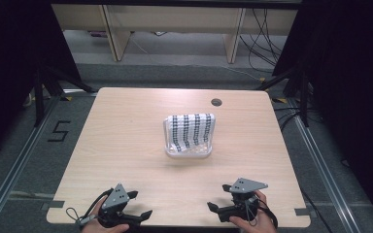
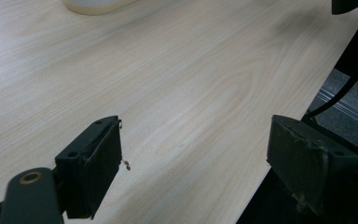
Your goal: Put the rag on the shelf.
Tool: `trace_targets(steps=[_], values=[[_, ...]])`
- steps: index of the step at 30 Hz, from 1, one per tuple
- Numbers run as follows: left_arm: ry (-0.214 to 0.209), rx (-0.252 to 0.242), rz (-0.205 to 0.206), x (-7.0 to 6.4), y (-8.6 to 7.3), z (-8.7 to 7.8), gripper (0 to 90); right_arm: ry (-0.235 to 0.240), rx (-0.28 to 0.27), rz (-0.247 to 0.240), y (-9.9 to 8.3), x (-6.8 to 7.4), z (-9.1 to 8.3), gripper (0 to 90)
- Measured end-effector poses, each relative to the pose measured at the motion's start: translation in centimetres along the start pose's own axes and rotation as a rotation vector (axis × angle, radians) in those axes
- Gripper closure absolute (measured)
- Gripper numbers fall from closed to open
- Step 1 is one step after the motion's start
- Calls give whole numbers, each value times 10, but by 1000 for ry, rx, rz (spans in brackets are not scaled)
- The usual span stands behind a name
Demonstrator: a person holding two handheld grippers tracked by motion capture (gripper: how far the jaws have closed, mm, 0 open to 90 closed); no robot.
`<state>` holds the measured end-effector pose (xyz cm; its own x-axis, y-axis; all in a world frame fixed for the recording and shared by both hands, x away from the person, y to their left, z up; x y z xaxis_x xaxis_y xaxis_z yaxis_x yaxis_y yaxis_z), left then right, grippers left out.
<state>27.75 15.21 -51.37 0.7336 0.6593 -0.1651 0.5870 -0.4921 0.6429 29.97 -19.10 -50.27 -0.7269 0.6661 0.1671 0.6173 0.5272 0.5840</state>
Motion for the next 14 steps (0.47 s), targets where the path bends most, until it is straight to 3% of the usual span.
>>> trace_targets(steps=[1,6,8,9,12,14], values=[[9,11,21,2,0,-1,174,14,8,22,0,2,0,169],[-1,10,22,0,0,2,173,3,-4,-3,0,0,1,169],[-8,6,11,0,0,2,173,38,8,-11,0,-1,2,169],[-2,6,9,0,0,2,173,4,3,6,-1,-2,1,169],[4,21,22,4,-1,2,173,6,1,18,-1,-3,1,169],[-8,1,-2,4,-1,3,173,29,0,14,-1,-5,2,169]])
Point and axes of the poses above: each handheld gripper's, and its own axes: z roughly forward along the jaws, y roughly out of its top, x roughly to its left, the point moved 3 cm from there along z, roughly forward along the jaws, and after that the axes turned 14 degrees about x, right-handed, at the moved point
